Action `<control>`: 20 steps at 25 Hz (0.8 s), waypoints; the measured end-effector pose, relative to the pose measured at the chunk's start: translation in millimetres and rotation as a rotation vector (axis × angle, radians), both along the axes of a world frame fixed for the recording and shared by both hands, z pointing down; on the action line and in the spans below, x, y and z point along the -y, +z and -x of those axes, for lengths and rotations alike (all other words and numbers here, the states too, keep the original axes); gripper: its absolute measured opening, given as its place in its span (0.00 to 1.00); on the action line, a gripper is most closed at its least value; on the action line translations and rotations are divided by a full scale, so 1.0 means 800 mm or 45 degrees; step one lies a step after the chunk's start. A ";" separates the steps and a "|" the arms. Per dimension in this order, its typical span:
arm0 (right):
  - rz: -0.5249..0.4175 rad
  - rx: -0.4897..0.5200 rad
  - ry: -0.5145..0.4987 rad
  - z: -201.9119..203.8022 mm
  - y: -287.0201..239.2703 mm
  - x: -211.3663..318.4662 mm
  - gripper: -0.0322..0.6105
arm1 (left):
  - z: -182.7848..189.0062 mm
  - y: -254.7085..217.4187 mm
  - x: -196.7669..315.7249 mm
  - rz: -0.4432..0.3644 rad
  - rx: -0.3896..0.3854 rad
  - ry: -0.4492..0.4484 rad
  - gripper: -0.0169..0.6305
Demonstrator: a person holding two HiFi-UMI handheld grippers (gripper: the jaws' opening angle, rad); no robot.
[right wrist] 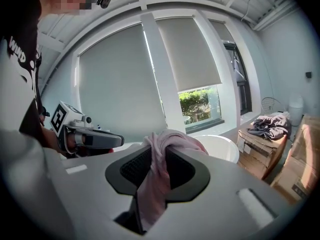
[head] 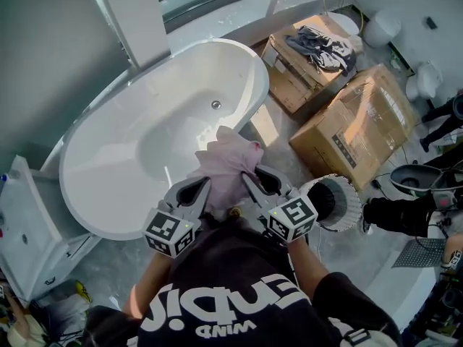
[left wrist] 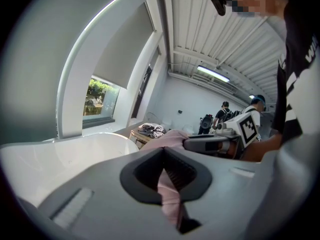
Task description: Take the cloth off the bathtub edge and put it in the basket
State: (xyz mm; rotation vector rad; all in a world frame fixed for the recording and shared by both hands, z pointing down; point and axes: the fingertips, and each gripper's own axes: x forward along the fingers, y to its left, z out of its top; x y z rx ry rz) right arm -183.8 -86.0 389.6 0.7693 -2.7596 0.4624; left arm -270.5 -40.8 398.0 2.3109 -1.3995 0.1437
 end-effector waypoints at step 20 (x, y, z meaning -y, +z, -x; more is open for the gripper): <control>-0.136 -0.007 0.868 -0.247 -0.036 -0.070 0.21 | -0.227 -0.020 0.004 -0.109 -0.021 0.832 0.02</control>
